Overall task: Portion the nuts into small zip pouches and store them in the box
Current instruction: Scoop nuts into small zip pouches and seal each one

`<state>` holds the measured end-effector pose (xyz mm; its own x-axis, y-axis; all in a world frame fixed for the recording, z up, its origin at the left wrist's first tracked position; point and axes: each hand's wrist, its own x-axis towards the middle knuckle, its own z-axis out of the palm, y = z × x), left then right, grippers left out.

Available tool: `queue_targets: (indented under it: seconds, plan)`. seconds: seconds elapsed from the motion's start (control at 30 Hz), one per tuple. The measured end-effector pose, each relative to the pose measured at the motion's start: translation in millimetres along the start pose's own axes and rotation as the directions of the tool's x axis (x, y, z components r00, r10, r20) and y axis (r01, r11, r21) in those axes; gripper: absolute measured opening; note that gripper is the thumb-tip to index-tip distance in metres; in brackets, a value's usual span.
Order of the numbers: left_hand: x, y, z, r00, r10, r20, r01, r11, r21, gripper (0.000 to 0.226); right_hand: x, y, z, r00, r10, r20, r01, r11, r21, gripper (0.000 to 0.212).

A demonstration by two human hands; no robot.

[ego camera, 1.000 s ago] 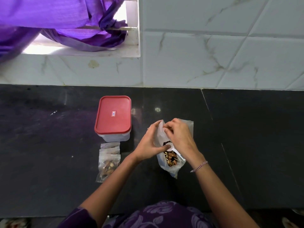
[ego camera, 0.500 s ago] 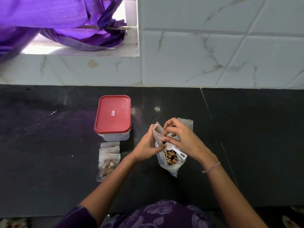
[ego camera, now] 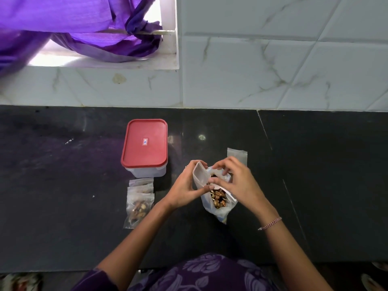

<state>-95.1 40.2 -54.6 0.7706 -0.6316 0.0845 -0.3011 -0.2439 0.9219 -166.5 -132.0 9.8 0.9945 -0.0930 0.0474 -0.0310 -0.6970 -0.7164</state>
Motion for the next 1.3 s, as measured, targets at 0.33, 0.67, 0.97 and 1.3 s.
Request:
queue_targets:
  seconds: [0.33, 0.67, 0.97, 1.3]
  plan:
    - [-10, -16, 1, 1.0, -0.015, -0.007, 0.016, 0.989, 0.145, 0.064, -18, 55, 29, 0.908, 0.412, -0.079, -0.404, 0.807, -0.432, 0.031]
    - [-15, -26, 3, 1.0, -0.029, 0.011, 0.026, 0.97, 0.243, 0.064, -36, 44, 17, 0.96, 0.246, -0.135, -0.276, 0.914, -0.298, 0.022]
    - [-22, -35, 7, 0.997, -0.051, 0.057, 0.033, 0.958, 0.287, 0.062, -79, 45, 48, 0.991, -0.066, 0.113, 0.107, 0.903, -0.417, 0.027]
    - [-25, -38, 8, 0.995, -0.071, 0.074, 0.042, 0.941, 0.336, 0.069, -54, 45, 56, 1.0, 0.007, -0.022, -0.015, 0.93, -0.366, 0.027]
